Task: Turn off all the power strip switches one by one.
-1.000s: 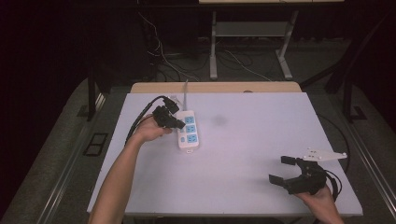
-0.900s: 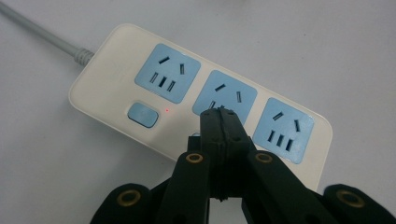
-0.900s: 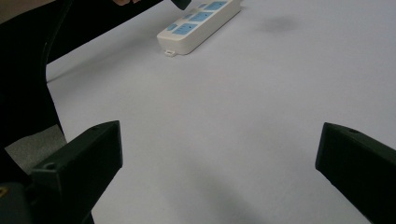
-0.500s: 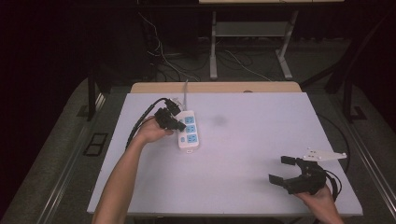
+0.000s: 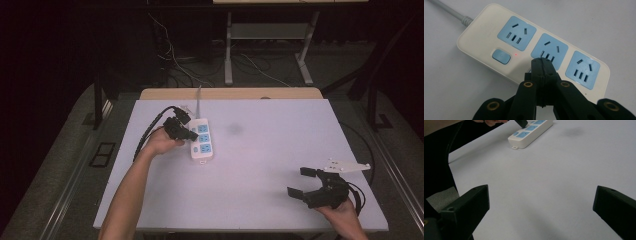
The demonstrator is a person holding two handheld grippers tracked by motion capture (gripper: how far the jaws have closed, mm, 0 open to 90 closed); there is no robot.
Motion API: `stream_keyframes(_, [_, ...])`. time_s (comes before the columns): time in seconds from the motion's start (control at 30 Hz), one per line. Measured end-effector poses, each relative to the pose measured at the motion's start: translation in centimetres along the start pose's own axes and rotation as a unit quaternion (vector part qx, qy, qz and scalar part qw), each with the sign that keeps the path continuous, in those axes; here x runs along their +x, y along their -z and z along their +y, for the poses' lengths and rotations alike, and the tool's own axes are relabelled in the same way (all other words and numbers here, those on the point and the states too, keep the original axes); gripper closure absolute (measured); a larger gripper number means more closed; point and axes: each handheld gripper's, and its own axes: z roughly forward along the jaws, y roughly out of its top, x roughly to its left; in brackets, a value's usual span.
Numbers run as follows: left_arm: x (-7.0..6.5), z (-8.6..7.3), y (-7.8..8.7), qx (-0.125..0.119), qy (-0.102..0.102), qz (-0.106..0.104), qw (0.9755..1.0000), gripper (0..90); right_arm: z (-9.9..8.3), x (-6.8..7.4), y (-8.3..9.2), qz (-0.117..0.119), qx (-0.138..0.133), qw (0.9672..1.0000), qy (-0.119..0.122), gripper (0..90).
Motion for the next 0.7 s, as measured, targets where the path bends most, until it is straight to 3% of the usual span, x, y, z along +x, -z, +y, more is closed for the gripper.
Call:
stream_keyframes(0.17, [-0.09, -0.05, 0.01, -0.001, -0.003, 0.004, 1.0, 89.5, 0.02, 0.13, -0.26, 0.001, 0.004, 1.0, 0.002, 0.4])
stream_keyframes(0.7, [0.06, -0.55, -0.11, -0.017, 0.027, -0.001, 0.9995, 89.7, -0.01, 0.2, -0.34, 0.004, 0.005, 1.0, 0.003, 0.4])
